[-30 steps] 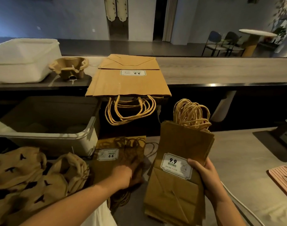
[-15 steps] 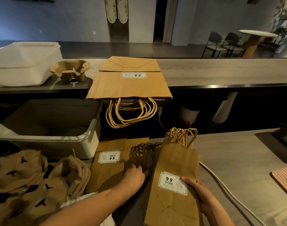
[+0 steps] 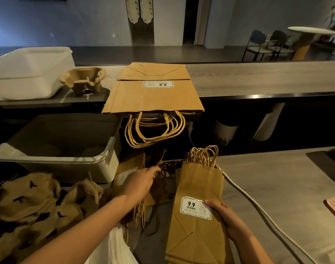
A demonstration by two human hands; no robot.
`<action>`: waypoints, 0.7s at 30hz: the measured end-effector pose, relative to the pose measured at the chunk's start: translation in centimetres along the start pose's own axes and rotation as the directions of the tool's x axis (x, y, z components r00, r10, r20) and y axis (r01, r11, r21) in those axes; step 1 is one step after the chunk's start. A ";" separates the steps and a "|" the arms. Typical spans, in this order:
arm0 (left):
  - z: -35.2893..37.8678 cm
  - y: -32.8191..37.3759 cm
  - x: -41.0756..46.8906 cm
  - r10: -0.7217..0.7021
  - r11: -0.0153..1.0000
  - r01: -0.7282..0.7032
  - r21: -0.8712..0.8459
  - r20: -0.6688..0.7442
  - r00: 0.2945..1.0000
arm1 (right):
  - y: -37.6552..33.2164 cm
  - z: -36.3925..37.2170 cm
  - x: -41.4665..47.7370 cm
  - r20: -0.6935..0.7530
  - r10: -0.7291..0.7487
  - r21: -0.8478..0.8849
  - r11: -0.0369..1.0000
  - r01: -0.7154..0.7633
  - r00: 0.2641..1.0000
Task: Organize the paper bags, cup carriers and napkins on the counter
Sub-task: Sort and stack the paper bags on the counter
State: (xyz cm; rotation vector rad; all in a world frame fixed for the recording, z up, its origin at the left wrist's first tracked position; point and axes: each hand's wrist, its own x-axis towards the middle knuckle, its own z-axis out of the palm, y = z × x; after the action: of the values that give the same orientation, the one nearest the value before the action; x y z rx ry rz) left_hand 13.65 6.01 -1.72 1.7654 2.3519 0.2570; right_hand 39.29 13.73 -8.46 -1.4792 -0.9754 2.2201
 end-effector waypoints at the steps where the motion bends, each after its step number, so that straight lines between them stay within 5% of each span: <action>1: -0.6 -0.4 -0.1 -0.027 0.998 0.025 -0.049 -0.032 0.999 | 0.0 0.0 0.0 0.005 -0.005 0.007 1.000 0.005 1.000; 7: -3.3 -3.1 -1.4 -0.227 0.877 0.119 -0.466 -0.181 0.957 | 0.1 -0.2 0.0 0.022 -0.015 0.025 1.000 0.015 1.000; 12: -3.8 -3.4 -3.5 -0.527 0.408 0.166 -0.898 -0.083 0.846 | 0.1 -0.3 0.0 0.057 -0.018 0.018 1.000 0.017 0.998; 14: -4.1 -3.0 -4.1 -0.550 0.295 0.163 -0.942 -0.028 0.835 | 0.1 -0.3 0.0 0.062 -0.017 0.025 1.000 0.016 0.998; 18: -4.2 -3.0 -4.7 -0.480 0.249 0.153 -0.956 0.015 0.877 | 0.0 -0.3 0.0 0.057 -0.001 0.007 1.000 0.000 0.998; 21: -4.1 -3.7 -4.9 -0.474 0.075 0.182 -0.980 0.126 0.871 | 0.0 -0.3 0.0 0.049 0.001 -0.011 1.000 0.000 0.999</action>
State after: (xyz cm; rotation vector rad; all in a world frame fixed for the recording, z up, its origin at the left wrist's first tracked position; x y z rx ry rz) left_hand 10.47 0.20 1.56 0.4616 1.6973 1.5774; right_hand 39.60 13.85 -8.53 -1.4357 -1.0034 2.2648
